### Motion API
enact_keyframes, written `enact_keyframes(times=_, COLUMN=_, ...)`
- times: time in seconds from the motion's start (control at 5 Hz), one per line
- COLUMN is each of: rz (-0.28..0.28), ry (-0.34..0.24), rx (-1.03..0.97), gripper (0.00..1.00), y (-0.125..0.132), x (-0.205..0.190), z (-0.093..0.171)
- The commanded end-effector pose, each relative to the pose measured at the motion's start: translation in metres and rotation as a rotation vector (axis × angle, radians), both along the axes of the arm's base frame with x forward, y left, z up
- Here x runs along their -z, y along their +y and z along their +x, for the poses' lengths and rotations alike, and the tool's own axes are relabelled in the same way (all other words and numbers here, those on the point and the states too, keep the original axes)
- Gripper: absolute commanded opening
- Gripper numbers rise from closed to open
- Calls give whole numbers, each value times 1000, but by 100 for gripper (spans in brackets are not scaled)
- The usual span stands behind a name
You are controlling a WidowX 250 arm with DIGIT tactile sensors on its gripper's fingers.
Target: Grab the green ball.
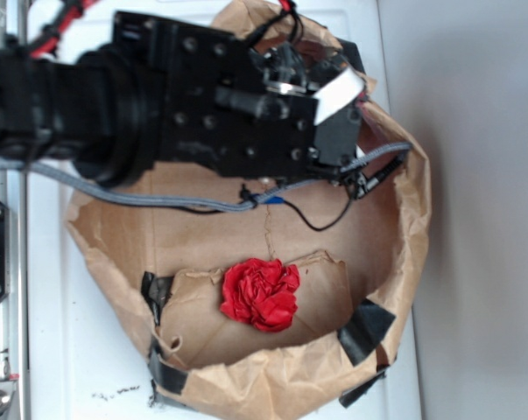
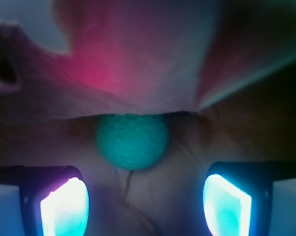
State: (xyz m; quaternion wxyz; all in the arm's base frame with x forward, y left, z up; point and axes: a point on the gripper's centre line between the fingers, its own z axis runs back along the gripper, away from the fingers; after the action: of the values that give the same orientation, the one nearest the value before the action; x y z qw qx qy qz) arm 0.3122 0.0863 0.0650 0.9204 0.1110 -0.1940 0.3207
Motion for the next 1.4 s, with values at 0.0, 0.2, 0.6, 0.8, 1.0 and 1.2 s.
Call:
enact_keyframes(times=0.0, rz=40, ry=-78, rx=-41, gripper=100, y=15, x=-18, z=16)
enact_keyframes(times=0.2, rz=55, ry=-88, rx=-50, gripper=100, y=20, x=-21, z=25)
enact_keyframes(times=0.6, rz=157, ry=-81, rx=-93, gripper=100, y=24, x=-11, z=39)
enact_keyframes(times=0.8, rz=167, ry=-62, rx=-86, gripper=81, y=20, x=-2, z=45)
enact_keyframes(times=1.0, rz=165, ry=-62, rx=-79, gripper=0, y=16, x=1, z=43)
enact_keyframes(times=1.2, rz=182, ry=-68, rx=-66, gripper=0, y=12, x=1, z=41)
